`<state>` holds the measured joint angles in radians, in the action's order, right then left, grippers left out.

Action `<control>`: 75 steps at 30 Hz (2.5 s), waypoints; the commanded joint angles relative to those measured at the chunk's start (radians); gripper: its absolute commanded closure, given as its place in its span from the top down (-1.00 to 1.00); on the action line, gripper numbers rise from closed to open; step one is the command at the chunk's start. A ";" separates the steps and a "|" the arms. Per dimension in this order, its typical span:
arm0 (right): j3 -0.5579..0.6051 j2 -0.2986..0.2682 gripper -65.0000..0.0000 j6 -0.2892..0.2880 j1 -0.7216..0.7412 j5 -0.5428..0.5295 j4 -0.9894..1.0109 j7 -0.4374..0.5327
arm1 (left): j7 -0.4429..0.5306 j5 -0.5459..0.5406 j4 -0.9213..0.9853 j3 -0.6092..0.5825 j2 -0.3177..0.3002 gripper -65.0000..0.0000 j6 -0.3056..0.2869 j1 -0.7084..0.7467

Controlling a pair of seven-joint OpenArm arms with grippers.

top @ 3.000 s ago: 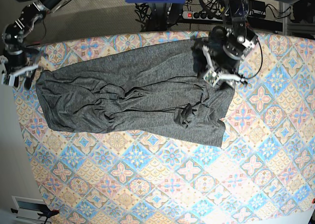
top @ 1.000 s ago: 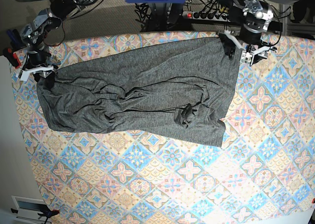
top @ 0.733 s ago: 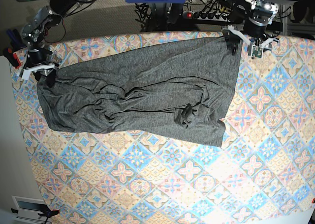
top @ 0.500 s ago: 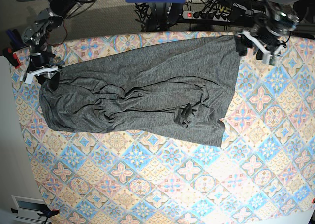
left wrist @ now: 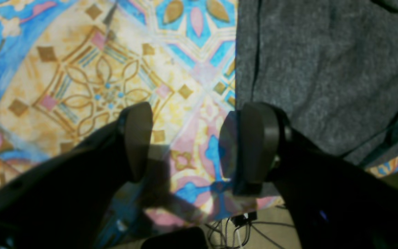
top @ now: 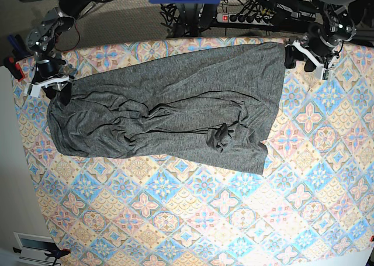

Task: Layout the t-shirt on the table in an organized manner, then fold the t-shirt properly
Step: 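Pull the shirt end with the left gripper away from the right gripper, then hold the grey shirt end with the left gripper, stretching it taut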

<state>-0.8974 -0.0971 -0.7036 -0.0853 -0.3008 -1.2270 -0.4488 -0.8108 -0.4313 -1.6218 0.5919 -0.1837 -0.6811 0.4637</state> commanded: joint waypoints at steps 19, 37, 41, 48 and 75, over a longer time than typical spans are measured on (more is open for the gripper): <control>0.005 0.007 0.05 0.005 -0.014 0.050 0.006 -0.098 | -0.014 0.024 0.068 -0.117 0.002 0.20 -0.017 0.099; 0.005 0.007 0.05 0.005 -0.014 0.050 0.006 -0.098 | 0.003 0.108 0.099 -0.304 -0.012 -0.31 -0.017 0.062; 0.005 0.007 -0.09 0.005 -0.014 0.050 0.006 -0.098 | 0.003 0.108 0.099 -0.303 -0.012 -0.45 -0.017 0.062; 0.005 0.007 -0.92 0.005 -0.014 0.050 0.006 -0.098 | 0.001 0.107 0.096 -0.301 -0.012 -0.87 -0.017 0.060; -0.130 0.012 -1.00 0.005 -0.041 0.048 -0.211 -0.100 | -0.180 0.094 0.087 -0.175 -0.013 -0.87 -0.017 -0.072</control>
<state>-1.0241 -0.0666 -0.6964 -0.1322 -0.2359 -1.4204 -0.5720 -0.8688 -0.4717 -1.5528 0.4194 -0.1959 -0.7517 0.3771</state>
